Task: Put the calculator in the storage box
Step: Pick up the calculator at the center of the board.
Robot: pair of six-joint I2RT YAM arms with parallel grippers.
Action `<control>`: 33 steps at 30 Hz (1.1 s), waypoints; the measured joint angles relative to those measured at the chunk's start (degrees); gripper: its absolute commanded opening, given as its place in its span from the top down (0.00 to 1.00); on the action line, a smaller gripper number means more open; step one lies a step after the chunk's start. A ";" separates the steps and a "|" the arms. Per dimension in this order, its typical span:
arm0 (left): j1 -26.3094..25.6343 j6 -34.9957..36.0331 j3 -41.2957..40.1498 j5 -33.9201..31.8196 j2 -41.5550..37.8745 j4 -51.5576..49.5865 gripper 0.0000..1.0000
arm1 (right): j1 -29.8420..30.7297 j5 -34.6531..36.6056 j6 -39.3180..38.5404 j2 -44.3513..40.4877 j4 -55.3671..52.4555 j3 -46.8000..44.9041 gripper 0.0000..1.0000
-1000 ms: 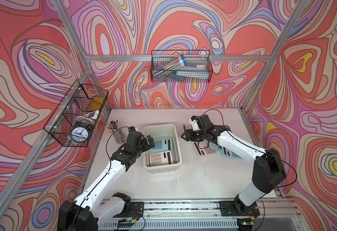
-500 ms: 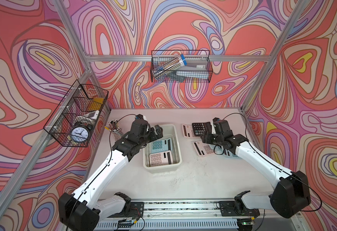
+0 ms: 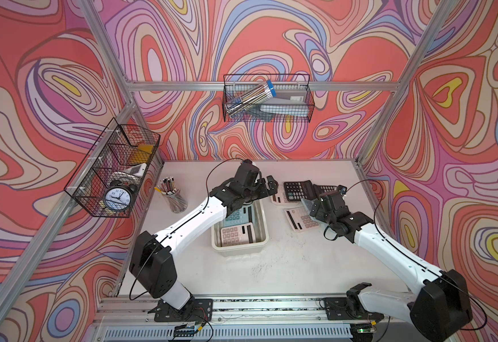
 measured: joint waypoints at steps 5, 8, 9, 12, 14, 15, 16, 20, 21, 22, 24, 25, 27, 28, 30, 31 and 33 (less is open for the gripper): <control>-2.23 -2.40 9.38 3.61 10.05 0.02 0.06 | -0.02 4.76 0.94 -7.78 1.70 -3.87 0.02; -3.04 -4.52 12.17 5.64 15.15 0.07 0.20 | -0.02 6.56 1.14 -10.97 2.75 -5.86 0.02; -3.26 -5.11 12.98 6.05 16.57 0.00 0.26 | -0.02 7.04 1.18 -11.47 3.04 -6.25 0.02; -4.31 -7.21 17.73 7.30 22.53 -0.90 0.30 | -0.02 8.15 1.49 -12.48 4.00 -7.41 0.02; -5.14 -8.39 21.38 8.04 26.32 -1.57 0.30 | -0.04 8.57 1.57 -12.98 4.50 -8.20 0.02; -5.51 -8.94 22.71 8.33 27.74 -1.90 0.31 | -0.04 8.72 1.60 -13.16 4.61 -8.41 0.02; -5.86 -9.53 23.80 8.57 28.92 -2.10 0.31 | -0.04 8.87 1.60 -13.33 4.76 -8.63 0.02; -6.99 -12.22 27.28 9.33 32.74 -2.49 0.33 | -0.07 9.66 1.81 -14.45 4.87 -8.96 0.02; -7.10 -12.76 28.13 9.62 33.48 -2.49 0.33 | -0.07 9.79 1.88 -14.86 4.96 -9.07 0.02; -7.37 -13.44 29.20 9.94 34.49 -2.49 0.33 | -0.09 9.90 1.97 -15.32 5.18 -9.22 0.02; -7.52 -14.67 30.69 10.54 36.00 -2.49 0.35 | -0.09 10.21 2.01 -16.31 5.44 -9.55 0.02; -7.72 -15.34 31.50 10.86 36.87 -2.47 0.36 | -0.11 10.34 2.03 -16.72 5.57 -9.68 0.02; -7.76 -16.48 32.96 11.47 38.45 -2.47 0.38 | -0.11 10.56 2.08 -17.20 5.70 -9.70 0.02; -7.80 -16.98 33.64 11.76 39.36 -2.47 0.38 | -0.11 10.71 2.19 -17.46 5.75 -9.70 0.02; -7.80 -17.88 34.38 12.07 40.83 -2.56 0.38 | -0.11 10.88 2.23 -17.79 5.75 -9.70 0.02; -7.80 -18.18 34.53 12.11 41.42 -2.73 0.38 | -0.11 10.93 2.23 -17.90 5.77 -9.70 0.02; -7.85 -18.75 34.62 12.13 42.34 -2.91 0.37 | -0.11 10.93 2.23 -18.01 5.79 -9.70 0.02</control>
